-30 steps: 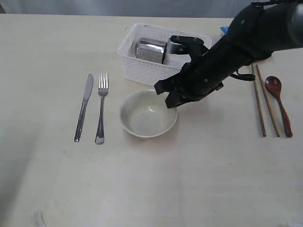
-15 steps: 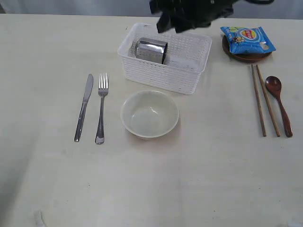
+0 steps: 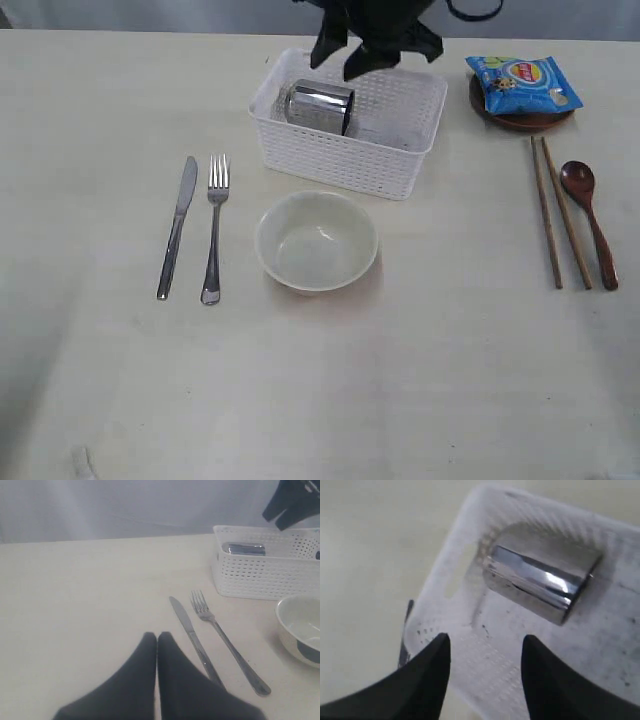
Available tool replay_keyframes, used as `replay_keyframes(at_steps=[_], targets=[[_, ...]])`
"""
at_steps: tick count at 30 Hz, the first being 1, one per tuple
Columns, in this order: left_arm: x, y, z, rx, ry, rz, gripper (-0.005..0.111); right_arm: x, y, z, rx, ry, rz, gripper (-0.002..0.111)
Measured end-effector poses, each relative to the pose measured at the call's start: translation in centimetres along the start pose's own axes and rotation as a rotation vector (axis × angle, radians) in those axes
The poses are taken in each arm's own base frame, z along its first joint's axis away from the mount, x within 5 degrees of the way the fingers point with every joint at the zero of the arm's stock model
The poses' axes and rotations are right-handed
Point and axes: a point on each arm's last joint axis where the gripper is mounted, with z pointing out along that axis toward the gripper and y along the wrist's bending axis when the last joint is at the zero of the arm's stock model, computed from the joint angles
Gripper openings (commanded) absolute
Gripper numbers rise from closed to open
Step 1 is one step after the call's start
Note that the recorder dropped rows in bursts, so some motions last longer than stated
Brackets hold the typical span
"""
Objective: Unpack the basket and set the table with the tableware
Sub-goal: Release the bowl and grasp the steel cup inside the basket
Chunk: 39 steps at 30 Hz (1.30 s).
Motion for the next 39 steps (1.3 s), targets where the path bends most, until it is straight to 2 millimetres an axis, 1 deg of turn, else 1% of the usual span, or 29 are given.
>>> replay_keyframes(at_steps=[2, 3, 5, 7, 10, 13, 22, 32, 37, 38, 39], targets=[[0.0, 0.0, 0.0, 0.000, 0.000, 0.000, 0.000, -0.1, -1.6, 0.7, -0.008, 0.042, 0.062, 0.043], [0.0, 0.0, 0.0, 0.000, 0.000, 0.000, 0.000, -0.3, -2.4, 0.8, -0.015, 0.051, 0.083, 0.043], [0.0, 0.0, 0.0, 0.000, 0.000, 0.000, 0.000, -0.7, -3.5, 0.6, -0.034, 0.049, 0.105, 0.043], [0.0, 0.0, 0.0, 0.000, 0.000, 0.000, 0.000, -1.2, -4.1, 0.2, -0.060, 0.030, 0.121, 0.043], [0.0, 0.0, 0.0, 0.000, 0.000, 0.000, 0.000, -1.7, -4.1, 0.1, -0.094, -0.009, 0.131, 0.043], [0.0, 0.0, 0.0, 0.000, 0.000, 0.000, 0.000, -2.0, -4.2, 0.5, -0.106, -0.032, 0.140, 0.043], [0.0, 0.0, 0.0, 0.000, 0.000, 0.000, 0.000, -1.6, -5.8, 3.6, -0.091, 0.009, 0.178, 0.043], [0.0, 0.0, 0.0, 0.000, 0.000, 0.000, 0.000, -1.5, -6.4, 5.5, -0.104, -0.003, 0.222, 0.043], [0.0, 0.0, 0.0, 0.000, 0.000, 0.000, 0.000, -1.4, -6.1, 6.5, -0.097, -0.024, 0.207, 0.043], [0.0, 0.0, 0.0, 0.000, 0.000, 0.000, 0.000, -1.4, -5.9, 6.6, -0.097, -0.031, 0.200, 0.042], [0.0, 0.0, 0.0, 0.000, 0.000, 0.000, 0.000, -1.5, -5.9, 6.6, -0.096, -0.040, 0.198, 0.037]])
